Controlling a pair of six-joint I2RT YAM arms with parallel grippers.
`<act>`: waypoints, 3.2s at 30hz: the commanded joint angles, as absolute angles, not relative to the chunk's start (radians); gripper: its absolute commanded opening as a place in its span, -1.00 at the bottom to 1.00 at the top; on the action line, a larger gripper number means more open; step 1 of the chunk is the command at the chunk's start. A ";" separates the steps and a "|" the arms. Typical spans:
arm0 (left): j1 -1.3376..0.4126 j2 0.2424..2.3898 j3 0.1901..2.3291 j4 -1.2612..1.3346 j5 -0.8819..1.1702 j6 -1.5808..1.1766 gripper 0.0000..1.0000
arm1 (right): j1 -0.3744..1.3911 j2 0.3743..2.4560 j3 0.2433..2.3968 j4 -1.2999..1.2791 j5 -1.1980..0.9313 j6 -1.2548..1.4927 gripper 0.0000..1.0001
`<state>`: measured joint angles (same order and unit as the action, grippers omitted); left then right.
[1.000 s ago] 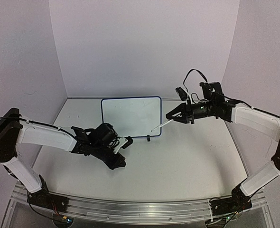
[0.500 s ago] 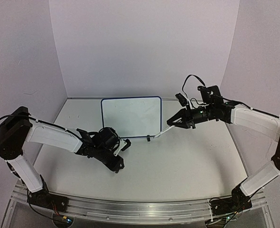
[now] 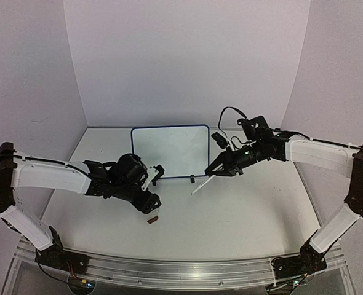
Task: Write a sentence on the whiteboard
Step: Place the pen cap at the center of the board, then pass from the right arm to the left, then pass from the left arm to the right
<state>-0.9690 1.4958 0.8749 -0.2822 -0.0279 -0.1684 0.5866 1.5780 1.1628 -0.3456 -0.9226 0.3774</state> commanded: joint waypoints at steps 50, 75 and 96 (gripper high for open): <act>-1.011 1.598 1.113 -0.032 0.311 -0.248 -1.00 | 0.723 1.644 1.217 -0.199 -0.947 0.446 -0.36; -1.010 1.582 1.089 -0.064 0.355 -0.222 -1.00 | 0.726 1.629 1.172 -0.056 -0.871 0.544 -0.78; -1.010 1.559 1.060 -0.072 0.348 -0.213 -1.00 | 0.723 1.624 1.172 -0.018 -0.845 0.577 -0.82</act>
<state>-1.0080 1.6015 1.0653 -0.0772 0.3458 -0.2328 0.7245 1.6728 1.1755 -0.0603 -0.8458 0.5756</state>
